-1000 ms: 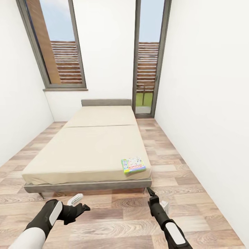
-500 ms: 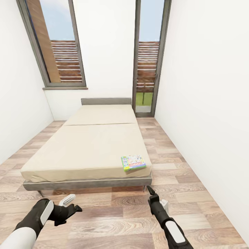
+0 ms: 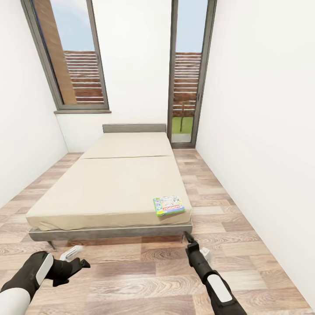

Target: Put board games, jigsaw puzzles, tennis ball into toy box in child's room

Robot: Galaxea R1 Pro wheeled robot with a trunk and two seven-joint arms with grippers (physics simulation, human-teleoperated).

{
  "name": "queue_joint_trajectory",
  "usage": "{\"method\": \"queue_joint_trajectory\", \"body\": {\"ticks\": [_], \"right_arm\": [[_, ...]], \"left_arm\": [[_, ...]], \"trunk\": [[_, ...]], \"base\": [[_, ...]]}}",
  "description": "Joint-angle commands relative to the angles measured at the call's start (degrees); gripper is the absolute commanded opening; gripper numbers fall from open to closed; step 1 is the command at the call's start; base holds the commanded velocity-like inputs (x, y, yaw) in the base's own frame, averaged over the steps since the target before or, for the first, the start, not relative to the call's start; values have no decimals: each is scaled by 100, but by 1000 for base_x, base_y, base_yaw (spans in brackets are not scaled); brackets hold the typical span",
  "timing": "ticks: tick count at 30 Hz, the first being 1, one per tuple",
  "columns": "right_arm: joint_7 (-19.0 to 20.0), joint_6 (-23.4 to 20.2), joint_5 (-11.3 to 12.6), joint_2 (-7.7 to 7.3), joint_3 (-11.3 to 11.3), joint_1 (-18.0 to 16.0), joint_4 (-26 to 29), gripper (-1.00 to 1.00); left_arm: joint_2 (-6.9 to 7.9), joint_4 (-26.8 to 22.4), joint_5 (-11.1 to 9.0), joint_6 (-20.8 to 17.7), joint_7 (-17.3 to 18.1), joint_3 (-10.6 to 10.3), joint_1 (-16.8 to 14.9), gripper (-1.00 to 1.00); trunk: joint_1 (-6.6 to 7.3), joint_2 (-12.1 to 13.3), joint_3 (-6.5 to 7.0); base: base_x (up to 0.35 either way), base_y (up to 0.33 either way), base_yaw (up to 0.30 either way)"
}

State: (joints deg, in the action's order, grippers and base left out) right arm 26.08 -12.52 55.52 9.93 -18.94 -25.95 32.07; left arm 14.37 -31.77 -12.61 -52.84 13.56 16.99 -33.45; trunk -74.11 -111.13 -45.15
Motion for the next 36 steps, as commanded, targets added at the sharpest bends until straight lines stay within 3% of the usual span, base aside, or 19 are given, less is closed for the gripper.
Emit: {"method": "queue_joint_trajectory", "body": {"ticks": [1, 5, 10, 18, 27, 36], "right_arm": [[17, -55, 48, 6, 18, -5, 1, 100], [19, -36, 49, 6, 267, -6, 5, 100], [53, -30, 67, 6, 400, -8, 12, 100], [388, -50, 109, 6, 392, -7, 12, 100], [450, -44, 126, 6, 349, -26, 16, 100], [418, -16, 417, 6, 346, -31, -12, 100]], "left_arm": [[18, -3, 13, -30, 28, 24, -3, 100], [68, -4, 13, -32, 32, 24, -3, 100], [98, -4, 17, -33, 37, 17, -3, 100], [155, -4, 26, -33, 41, -7, -3, 100], [168, -4, 57, -13, 31, -56, 8, 100], [154, 0, 65, 15, 24, -72, 14, 100]], "trunk": [[1, -2, -5], [1, -2, -5], [1, -2, -5], [1, -2, -5], [1, -2, -5], [1, -2, -5]], "base": [[0, 0, 0], [29, 15, 0], [126, 90, 0], [28, 20, 0], [64, 27, 0], [35, 16, 0]]}}
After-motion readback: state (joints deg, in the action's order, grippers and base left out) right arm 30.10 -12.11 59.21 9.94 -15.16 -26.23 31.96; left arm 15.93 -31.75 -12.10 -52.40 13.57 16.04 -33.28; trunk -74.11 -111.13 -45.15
